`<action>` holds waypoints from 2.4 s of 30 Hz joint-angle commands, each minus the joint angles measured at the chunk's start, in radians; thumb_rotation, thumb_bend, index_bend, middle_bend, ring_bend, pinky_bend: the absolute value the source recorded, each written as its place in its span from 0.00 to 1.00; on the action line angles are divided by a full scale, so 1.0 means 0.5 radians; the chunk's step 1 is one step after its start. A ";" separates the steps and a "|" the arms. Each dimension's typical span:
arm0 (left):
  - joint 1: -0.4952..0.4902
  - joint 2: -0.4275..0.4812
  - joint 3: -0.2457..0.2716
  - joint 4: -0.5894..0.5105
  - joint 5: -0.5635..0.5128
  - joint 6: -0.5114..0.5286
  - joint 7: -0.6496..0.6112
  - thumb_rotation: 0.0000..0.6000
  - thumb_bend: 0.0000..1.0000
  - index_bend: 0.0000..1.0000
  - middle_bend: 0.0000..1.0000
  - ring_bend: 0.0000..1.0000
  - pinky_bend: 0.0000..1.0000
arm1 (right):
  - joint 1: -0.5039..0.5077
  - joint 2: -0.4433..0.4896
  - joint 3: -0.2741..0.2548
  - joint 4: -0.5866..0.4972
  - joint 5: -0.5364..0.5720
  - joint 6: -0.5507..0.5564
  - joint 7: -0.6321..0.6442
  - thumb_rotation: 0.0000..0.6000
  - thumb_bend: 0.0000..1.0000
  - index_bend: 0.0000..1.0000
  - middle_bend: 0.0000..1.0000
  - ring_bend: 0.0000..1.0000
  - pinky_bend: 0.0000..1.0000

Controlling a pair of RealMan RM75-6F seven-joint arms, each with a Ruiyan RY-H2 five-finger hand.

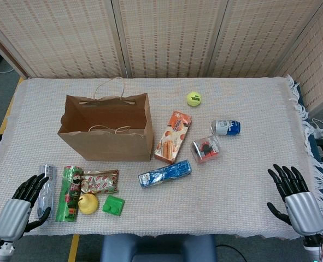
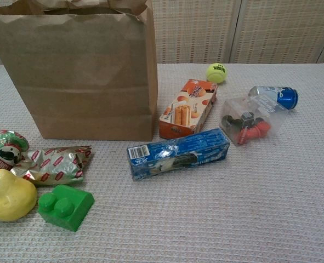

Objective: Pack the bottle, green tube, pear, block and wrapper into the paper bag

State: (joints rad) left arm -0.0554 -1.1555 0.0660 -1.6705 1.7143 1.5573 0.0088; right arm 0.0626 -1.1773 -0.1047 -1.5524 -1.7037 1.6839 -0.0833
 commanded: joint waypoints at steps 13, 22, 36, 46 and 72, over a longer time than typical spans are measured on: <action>-0.027 0.024 0.025 -0.011 0.009 -0.077 0.038 1.00 0.38 0.00 0.00 0.00 0.11 | -0.026 0.048 0.022 -0.041 -0.002 -0.098 0.053 1.00 0.13 0.00 0.00 0.00 0.03; -0.192 0.100 0.032 0.194 0.199 -0.197 0.022 1.00 0.38 0.00 0.00 0.00 0.12 | -0.029 0.072 0.022 -0.071 -0.026 -0.151 0.086 1.00 0.13 0.00 0.00 0.00 0.03; -0.770 0.079 0.023 1.284 0.905 -0.200 0.182 1.00 0.39 0.00 0.00 0.00 0.11 | -0.033 0.089 0.018 -0.100 -0.062 -0.210 0.118 1.00 0.13 0.00 0.00 0.00 0.03; -0.874 -0.082 0.175 1.627 0.958 -0.309 0.167 1.00 0.39 0.00 0.00 0.00 0.11 | -0.025 0.106 0.018 -0.118 -0.068 -0.256 0.169 1.00 0.13 0.00 0.00 0.00 0.03; -0.860 -0.298 0.393 2.210 0.733 -0.329 -0.043 1.00 0.39 0.00 0.00 0.00 0.11 | -0.025 0.109 0.028 -0.145 -0.071 -0.310 0.181 1.00 0.13 0.00 0.00 0.00 0.03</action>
State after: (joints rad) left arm -0.4880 -1.3017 0.2572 -0.5709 2.0839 1.3921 -0.0105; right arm 0.0502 -1.1225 -0.0907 -1.6253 -1.7396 1.5287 0.0069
